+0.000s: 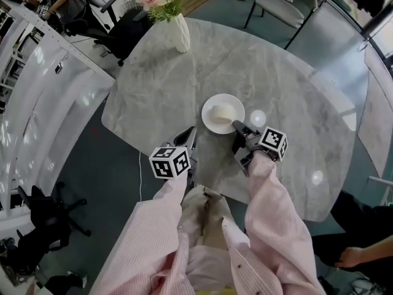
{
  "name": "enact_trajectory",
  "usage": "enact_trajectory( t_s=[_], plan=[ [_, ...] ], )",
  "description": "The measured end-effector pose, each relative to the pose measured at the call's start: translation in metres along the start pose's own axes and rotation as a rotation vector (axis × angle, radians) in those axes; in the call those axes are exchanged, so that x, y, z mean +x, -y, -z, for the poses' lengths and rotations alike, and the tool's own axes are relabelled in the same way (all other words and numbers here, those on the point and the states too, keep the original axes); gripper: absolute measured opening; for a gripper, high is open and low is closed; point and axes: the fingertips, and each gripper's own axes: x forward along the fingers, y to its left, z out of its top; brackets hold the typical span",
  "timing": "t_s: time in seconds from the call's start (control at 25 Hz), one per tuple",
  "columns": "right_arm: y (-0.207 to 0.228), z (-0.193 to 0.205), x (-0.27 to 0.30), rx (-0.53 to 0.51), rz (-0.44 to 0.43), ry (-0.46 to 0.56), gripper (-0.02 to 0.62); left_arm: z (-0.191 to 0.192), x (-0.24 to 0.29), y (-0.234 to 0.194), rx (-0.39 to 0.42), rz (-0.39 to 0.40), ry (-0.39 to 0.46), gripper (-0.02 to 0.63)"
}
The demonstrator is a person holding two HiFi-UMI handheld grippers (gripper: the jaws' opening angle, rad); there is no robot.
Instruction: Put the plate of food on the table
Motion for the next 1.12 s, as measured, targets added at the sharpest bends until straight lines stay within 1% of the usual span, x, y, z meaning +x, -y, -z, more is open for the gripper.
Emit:
enact_trajectory(
  t_s=[0.32, 0.64, 0.88, 1.12],
  plan=[
    [0.006, -0.004, 0.006, -0.016, 0.061, -0.001, 0.015, 0.006, 0.007, -0.002, -0.006, -0.002, -0.021, -0.003],
    [0.007, -0.008, 0.007, -0.066, 0.137, 0.003, 0.015, 0.009, 0.01, 0.007, -0.016, 0.014, -0.032, -0.003],
    [0.004, -0.009, 0.008, -0.159, 0.188, -0.032, 0.017, 0.011, 0.013, 0.012, -0.022, 0.035, -0.04, -0.003],
    [0.008, -0.004, 0.01, -0.302, 0.275, -0.086, 0.04, 0.009, 0.015, 0.014, -0.024, 0.042, -0.043, -0.003]
  ],
)
